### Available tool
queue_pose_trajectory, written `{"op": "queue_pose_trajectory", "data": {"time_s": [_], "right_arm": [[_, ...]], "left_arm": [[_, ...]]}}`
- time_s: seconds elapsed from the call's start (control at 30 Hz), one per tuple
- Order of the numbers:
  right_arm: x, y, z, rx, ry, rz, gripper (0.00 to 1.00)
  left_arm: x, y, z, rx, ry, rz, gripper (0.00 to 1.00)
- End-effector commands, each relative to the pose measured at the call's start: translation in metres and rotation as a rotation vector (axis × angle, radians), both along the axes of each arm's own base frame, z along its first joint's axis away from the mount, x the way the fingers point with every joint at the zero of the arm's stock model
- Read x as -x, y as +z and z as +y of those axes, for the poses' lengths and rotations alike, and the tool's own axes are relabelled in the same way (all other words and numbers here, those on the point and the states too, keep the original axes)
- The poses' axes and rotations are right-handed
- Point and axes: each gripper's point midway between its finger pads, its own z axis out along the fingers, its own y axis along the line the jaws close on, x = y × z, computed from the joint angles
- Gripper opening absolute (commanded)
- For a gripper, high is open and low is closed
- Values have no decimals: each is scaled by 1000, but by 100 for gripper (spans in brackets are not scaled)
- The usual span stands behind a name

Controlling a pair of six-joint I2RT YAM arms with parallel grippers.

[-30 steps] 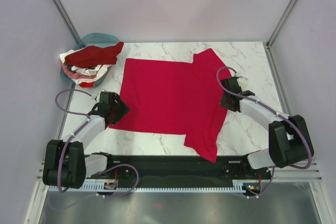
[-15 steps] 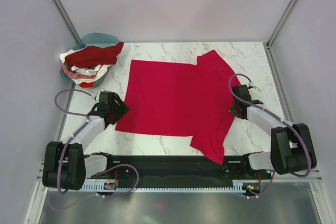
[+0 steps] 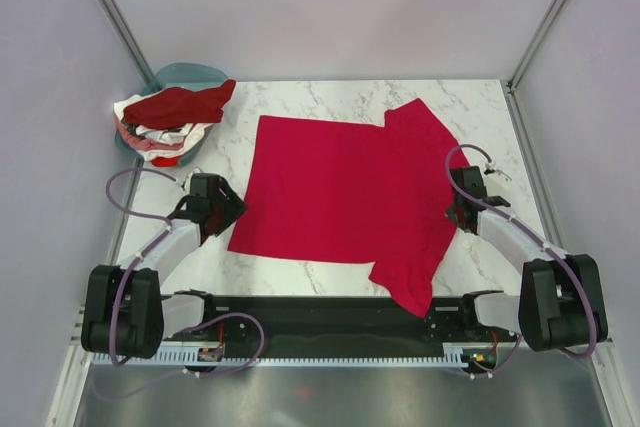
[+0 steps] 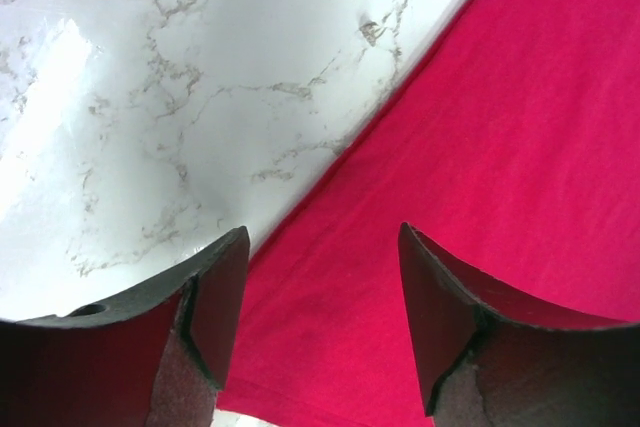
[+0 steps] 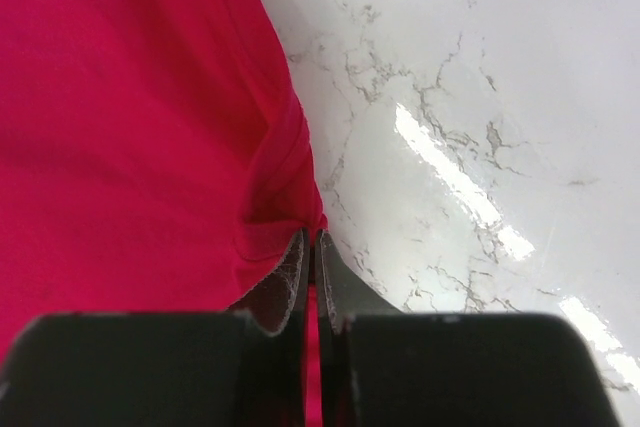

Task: Fold and stack the t-shirts
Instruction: Flatten the tshirt out

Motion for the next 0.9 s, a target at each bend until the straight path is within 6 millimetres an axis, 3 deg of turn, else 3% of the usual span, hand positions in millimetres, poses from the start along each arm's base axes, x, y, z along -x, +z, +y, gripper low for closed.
{"op": "queue_pose_trajectory", "data": {"time_s": [0.0,0.1,0.27,0.47,0.5,0.53,0.7,0.87], "right_arm": [[-11,11,-4,30,11,-16,6],[-13,13,-5,36,13,-18,6],[-16,15,-5,45,21,-22,6],[-18,14,-5,44,23,-21,5],[-18,14,-5,44,23,-21,5],[-19,14,-4,43,23,-23,5],[-29,13,-4,44,20,-16,4],[-47,0,1,25,12,27,2]], "left_arm": [[-15,2,-3,-19,-39,-26,68],[-18,-8,-10,-10,-84,18,60],[-23,-11,-19,-57,-133,45,55],[-24,-17,-20,-136,-143,93,26],[-25,-20,-18,-146,-140,102,12],[-30,-18,-17,-158,-135,100,4],[-43,-19,-3,-230,-79,139,2],[-62,-9,6,-266,-11,124,2]]}}
